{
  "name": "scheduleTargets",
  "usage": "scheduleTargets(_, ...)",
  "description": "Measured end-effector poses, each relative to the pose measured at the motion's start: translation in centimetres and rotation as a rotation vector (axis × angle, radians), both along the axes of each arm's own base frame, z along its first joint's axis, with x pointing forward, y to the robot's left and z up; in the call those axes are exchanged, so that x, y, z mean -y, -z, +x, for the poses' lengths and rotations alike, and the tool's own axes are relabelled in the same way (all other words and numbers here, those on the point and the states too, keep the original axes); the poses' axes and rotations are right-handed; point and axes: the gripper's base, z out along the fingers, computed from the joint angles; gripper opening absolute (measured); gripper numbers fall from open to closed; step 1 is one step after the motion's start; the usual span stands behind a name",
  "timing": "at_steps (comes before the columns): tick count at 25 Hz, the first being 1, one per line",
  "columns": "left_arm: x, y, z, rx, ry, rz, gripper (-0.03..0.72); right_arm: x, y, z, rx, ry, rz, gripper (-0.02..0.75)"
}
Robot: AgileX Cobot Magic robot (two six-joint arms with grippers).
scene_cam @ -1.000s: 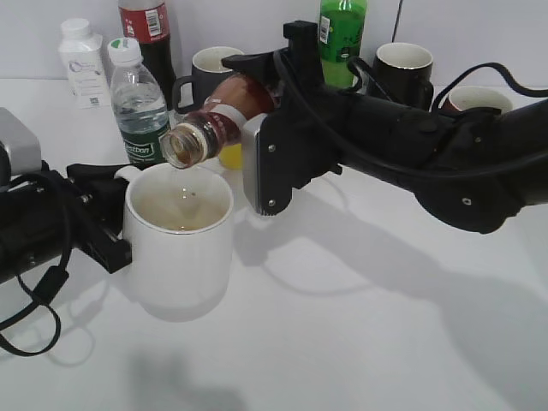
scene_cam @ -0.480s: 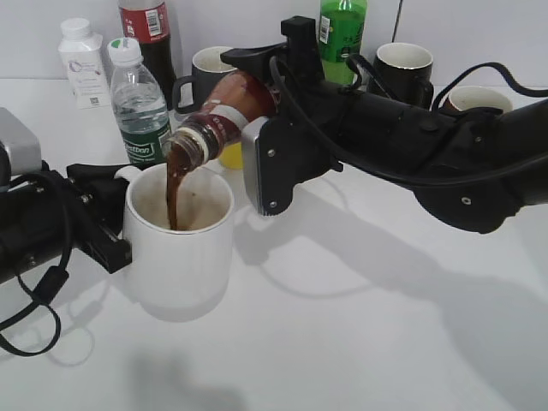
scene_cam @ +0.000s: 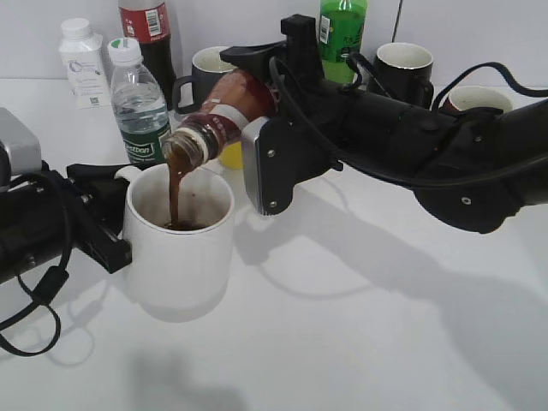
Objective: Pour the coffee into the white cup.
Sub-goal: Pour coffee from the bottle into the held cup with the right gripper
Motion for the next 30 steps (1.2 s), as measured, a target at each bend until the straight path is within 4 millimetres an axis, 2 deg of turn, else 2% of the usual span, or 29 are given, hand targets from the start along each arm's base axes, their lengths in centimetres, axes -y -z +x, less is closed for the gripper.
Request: scheduleTargets(30, 0.00, 0.00, 0.00, 0.002, 0.000, 0.002, 0.081, -0.01, -0.09, -0.01, 0.036, -0.003, -0.017, 0.528)
